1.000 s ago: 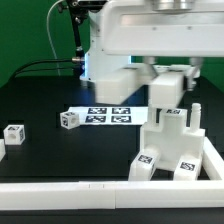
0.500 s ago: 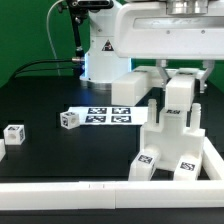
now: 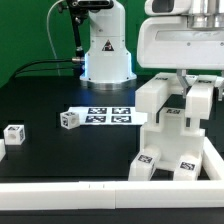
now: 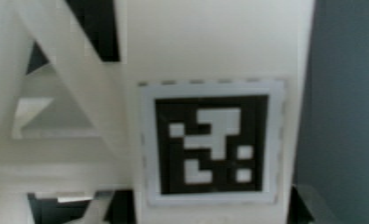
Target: Assemble chair
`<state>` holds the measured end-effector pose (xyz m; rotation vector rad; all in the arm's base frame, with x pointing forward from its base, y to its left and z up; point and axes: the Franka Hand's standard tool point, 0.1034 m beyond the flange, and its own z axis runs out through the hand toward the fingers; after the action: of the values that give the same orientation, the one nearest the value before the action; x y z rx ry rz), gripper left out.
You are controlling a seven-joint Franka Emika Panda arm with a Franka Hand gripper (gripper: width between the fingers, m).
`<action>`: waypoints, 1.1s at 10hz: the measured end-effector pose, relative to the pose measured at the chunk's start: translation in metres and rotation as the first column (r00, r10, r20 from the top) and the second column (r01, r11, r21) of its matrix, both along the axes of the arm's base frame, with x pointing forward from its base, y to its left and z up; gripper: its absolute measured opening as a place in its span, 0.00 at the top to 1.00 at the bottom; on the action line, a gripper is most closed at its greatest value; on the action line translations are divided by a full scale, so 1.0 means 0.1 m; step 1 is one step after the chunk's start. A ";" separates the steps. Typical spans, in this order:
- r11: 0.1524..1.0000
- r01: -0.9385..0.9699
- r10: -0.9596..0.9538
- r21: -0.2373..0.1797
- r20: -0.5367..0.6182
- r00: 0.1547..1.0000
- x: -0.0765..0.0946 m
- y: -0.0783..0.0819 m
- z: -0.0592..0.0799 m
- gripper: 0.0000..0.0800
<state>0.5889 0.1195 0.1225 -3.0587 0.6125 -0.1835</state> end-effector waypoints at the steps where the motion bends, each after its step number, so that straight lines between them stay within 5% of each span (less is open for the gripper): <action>1: 1.000 0.003 -0.003 -0.001 0.000 1.000 0.00 -0.02 0.00 0.65; 6: 1.000 0.014 -0.014 -0.003 0.001 1.000 0.02 -0.09 0.00 0.64; 8: 0.997 0.074 -0.075 0.036 0.018 0.997 -0.03 -0.10 0.01 0.64; 11: 0.998 0.058 -0.059 0.037 0.026 0.998 -0.12 -0.03 0.00 0.64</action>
Offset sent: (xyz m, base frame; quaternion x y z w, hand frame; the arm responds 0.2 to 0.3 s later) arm 0.0095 -0.0160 0.0051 -0.0291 -0.0016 0.0018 0.9996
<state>0.5772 0.1161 0.1226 -3.0002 0.6968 -0.2113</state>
